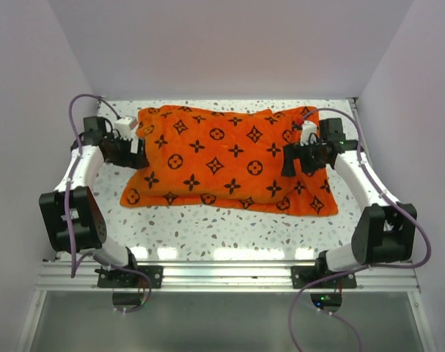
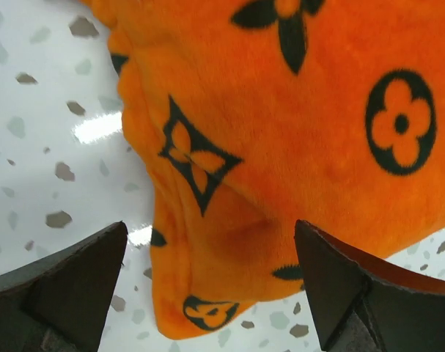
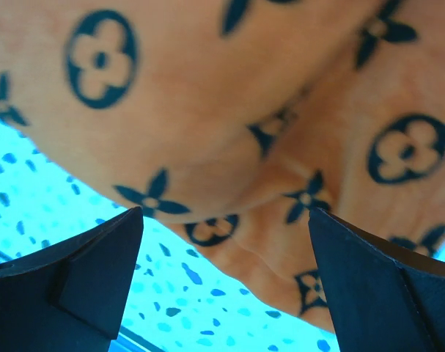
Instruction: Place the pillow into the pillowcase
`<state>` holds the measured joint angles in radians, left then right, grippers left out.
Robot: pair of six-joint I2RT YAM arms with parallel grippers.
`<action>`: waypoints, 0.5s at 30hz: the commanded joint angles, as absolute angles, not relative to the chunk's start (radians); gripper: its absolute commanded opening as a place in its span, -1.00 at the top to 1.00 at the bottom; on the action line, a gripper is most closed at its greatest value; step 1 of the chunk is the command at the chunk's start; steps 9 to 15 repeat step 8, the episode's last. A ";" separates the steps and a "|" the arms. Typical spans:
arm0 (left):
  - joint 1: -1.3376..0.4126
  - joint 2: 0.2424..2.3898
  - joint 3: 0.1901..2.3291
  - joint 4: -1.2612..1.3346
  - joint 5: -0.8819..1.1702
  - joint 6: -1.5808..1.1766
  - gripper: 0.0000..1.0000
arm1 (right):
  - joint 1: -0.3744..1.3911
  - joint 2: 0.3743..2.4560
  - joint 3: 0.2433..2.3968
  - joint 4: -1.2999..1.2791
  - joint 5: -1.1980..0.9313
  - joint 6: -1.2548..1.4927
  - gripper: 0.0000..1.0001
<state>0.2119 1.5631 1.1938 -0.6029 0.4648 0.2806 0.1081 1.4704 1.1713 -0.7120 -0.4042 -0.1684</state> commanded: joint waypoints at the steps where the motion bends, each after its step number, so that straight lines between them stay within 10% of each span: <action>1: 0.218 1.490 1.154 -0.580 0.491 0.299 -1.00 | 0.064 1.387 1.108 -0.647 -0.356 -0.160 -0.97; 15: 0.218 1.436 1.120 -0.502 0.489 0.285 -1.00 | 0.066 1.327 1.066 -0.630 -0.351 -0.134 -0.97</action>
